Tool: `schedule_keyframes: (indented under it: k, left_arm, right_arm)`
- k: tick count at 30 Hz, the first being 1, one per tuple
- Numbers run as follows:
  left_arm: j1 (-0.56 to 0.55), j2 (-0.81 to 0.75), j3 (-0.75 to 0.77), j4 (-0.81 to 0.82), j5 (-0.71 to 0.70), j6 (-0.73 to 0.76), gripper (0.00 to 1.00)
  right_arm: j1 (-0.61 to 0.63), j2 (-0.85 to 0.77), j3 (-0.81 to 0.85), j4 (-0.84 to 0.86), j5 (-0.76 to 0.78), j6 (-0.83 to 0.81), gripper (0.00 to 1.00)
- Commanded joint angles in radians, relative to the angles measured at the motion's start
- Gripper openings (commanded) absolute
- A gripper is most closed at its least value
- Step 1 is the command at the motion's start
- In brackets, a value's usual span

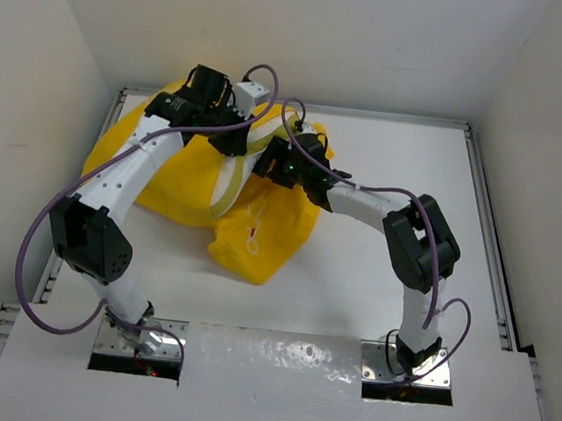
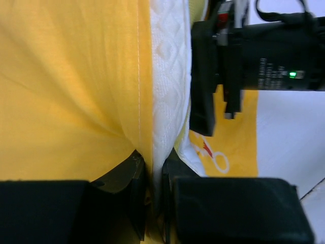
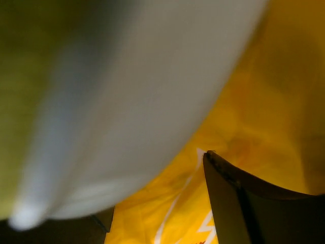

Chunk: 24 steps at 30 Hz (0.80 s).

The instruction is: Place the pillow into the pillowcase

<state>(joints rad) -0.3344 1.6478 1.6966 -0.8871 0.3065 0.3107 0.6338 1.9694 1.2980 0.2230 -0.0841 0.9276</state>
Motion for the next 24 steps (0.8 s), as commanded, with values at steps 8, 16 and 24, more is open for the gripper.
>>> schedule_keyframes:
  k: [8,16,24]
  left_arm:
    - [-0.015,-0.022,0.163,0.106,0.431,-0.157,0.0]
    - [-0.017,-0.026,0.157,0.102,0.598,-0.142,0.0]
    - [0.049,-0.062,0.134,-0.062,0.409,0.049,0.0]
  right_arm:
    - [0.03,0.106,0.089,0.05,0.141,0.039,0.63]
    - [0.038,0.207,0.172,0.11,0.204,0.017,0.71]
    - [-0.048,-0.009,-0.147,0.18,0.331,0.04,0.0]
